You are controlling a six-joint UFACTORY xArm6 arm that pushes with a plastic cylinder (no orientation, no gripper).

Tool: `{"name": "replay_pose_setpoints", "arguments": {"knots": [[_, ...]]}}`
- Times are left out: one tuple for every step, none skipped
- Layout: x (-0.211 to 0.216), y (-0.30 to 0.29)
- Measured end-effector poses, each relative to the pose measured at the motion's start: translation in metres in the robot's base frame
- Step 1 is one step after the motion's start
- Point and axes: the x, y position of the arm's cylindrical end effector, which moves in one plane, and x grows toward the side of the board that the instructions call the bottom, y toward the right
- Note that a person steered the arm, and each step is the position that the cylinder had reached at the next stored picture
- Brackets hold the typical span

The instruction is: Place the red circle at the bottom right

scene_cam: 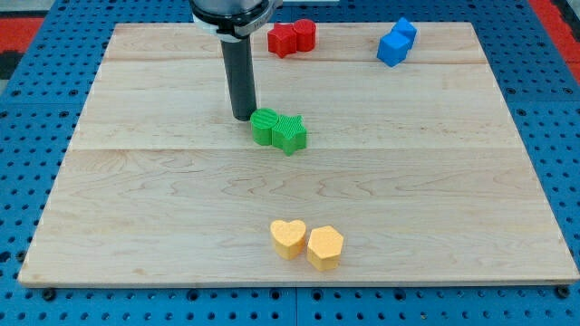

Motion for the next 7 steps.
{"name": "replay_pose_setpoints", "arguments": {"knots": [[-0.003,0.000],[-0.017,0.002],[-0.057,0.032],[-0.064,0.067],[-0.106,0.089],[-0.141,0.122],[-0.165,0.148]]}}
